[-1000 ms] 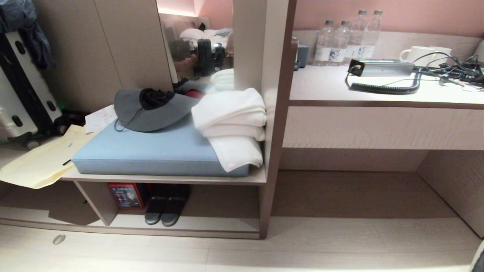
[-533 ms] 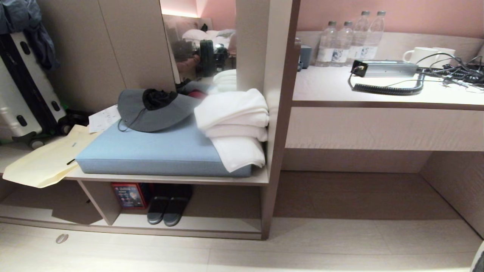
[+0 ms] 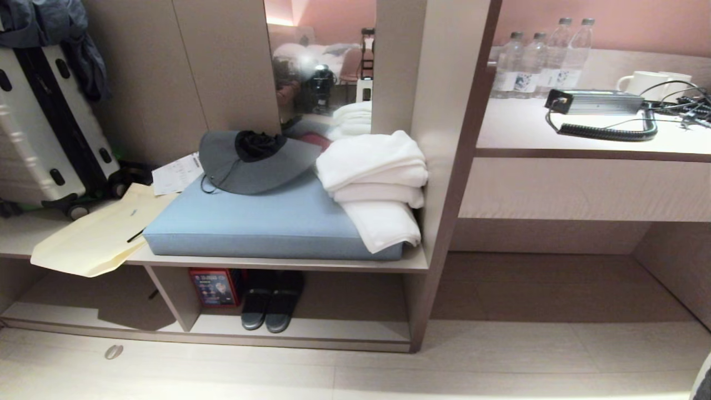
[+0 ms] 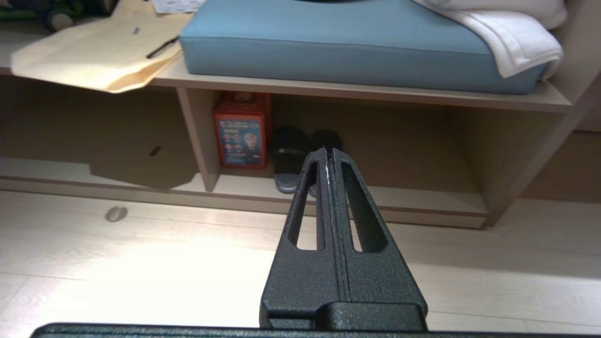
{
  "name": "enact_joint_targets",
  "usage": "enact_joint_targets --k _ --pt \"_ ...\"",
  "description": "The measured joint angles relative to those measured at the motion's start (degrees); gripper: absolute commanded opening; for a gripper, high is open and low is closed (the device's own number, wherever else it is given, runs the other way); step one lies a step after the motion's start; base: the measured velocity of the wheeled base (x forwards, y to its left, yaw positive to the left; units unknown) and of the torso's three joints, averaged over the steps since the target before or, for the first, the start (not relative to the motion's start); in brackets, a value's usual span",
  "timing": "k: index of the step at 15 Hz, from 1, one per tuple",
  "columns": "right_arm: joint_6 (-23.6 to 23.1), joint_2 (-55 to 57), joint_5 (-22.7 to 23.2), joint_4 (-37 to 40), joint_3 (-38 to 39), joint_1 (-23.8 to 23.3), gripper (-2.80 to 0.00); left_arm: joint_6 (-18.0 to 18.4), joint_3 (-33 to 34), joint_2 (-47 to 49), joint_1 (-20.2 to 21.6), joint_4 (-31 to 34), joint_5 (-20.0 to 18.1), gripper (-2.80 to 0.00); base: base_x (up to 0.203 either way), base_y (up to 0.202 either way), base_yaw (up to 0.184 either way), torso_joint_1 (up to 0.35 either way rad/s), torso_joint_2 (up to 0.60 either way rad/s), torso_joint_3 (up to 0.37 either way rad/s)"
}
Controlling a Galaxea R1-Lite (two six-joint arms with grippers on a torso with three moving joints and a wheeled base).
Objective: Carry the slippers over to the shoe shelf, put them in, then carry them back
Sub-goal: Place the slippers into the shoe cabinet
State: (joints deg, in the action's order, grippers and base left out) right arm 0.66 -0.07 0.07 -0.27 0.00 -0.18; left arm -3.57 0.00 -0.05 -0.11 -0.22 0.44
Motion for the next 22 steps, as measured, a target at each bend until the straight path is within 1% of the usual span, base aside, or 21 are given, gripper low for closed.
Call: enact_joint_targets --k 22 --pt "-0.1 0.0 0.0 0.0 0.0 0.0 -2.80 -0.1 0.0 0.0 0.0 0.0 0.0 -2.80 0.000 0.194 -0.002 0.002 0.00 0.002"
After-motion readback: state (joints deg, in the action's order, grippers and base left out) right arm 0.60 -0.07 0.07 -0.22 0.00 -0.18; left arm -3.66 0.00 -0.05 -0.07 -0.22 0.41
